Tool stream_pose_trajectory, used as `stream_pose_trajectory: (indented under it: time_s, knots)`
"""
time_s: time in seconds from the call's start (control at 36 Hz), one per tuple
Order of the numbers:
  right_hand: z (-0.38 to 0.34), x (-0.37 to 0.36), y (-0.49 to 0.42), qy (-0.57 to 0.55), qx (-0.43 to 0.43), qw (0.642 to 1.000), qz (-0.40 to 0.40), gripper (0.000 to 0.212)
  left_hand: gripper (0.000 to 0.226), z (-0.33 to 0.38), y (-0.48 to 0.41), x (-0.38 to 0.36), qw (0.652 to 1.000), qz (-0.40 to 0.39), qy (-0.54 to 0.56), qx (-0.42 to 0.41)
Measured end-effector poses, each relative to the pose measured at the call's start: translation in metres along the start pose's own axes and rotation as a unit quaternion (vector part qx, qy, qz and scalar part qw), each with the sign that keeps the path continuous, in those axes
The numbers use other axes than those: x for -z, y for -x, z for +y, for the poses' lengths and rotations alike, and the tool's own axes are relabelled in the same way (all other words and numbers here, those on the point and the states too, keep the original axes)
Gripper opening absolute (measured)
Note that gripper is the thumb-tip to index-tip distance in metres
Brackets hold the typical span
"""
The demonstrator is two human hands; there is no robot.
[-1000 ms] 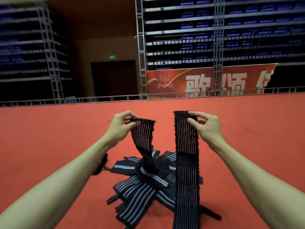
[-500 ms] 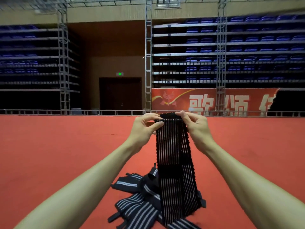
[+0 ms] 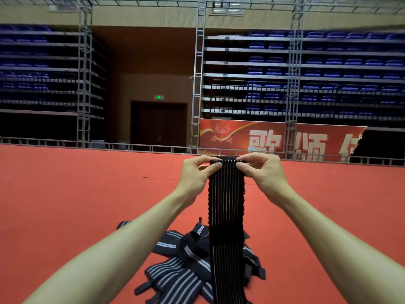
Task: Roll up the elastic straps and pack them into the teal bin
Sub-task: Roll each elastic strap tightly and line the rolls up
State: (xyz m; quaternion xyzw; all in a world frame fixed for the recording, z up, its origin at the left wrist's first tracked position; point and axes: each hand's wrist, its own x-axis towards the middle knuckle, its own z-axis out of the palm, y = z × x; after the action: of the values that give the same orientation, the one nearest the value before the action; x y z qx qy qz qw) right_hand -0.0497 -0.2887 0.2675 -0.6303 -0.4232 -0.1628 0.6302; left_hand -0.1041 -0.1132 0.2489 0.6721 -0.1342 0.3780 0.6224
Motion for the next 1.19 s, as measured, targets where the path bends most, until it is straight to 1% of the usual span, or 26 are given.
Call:
stream_pose_trajectory:
  time_s: [0.06, 0.17, 0.28, 0.36, 0.44, 0.61, 0.81, 0.97, 1.19]
  knots:
    - [0.000, 0.000, -0.001, 0.000, -0.005, 1.000, 0.007, 0.013, 0.010, 0.001, -0.001, -0.001, 1.000, -0.005, -0.004, -0.004]
    - [-0.001, 0.002, -0.001, 0.015, -0.005, 1.000, 0.005, 0.017, 0.014, 0.004, -0.003, -0.001, 1.000, -0.002, -0.011, -0.017]
    - [0.000, 0.004, -0.002, 0.082, 0.012, 0.997, 0.006, 0.010, 0.016, 0.003, -0.003, 0.002, 1.000, 0.003, -0.015, -0.013]
    - [0.001, 0.004, -0.003, 0.100, 0.016, 0.995, 0.012, 0.006, 0.013, 0.004, -0.003, 0.003, 1.000, 0.004, -0.018, -0.013]
    - [0.000, 0.003, -0.002, 0.098, 0.016, 0.995, 0.017, 0.005, 0.015, 0.005, -0.002, 0.003, 1.000, 0.004, -0.019, -0.013]
    - [-0.003, 0.002, 0.002, 0.064, 0.022, 0.997, 0.028, 0.022, 0.016, 0.008, -0.001, 0.003, 0.999, -0.001, -0.033, -0.022]
    - [-0.004, 0.000, 0.003, 0.047, 0.014, 0.998, 0.035, 0.022, 0.013, 0.010, 0.000, 0.007, 0.997, -0.011, -0.066, -0.042]
    - [-0.003, -0.002, 0.003, 0.027, -0.004, 0.999, 0.044, 0.021, 0.008, 0.005, -0.003, 0.011, 0.996, -0.015, -0.082, -0.026]
    - [-0.002, -0.006, 0.003, 0.008, -0.011, 0.998, 0.065, 0.019, 0.017, 0.005, -0.002, 0.011, 0.994, -0.021, -0.098, -0.031]
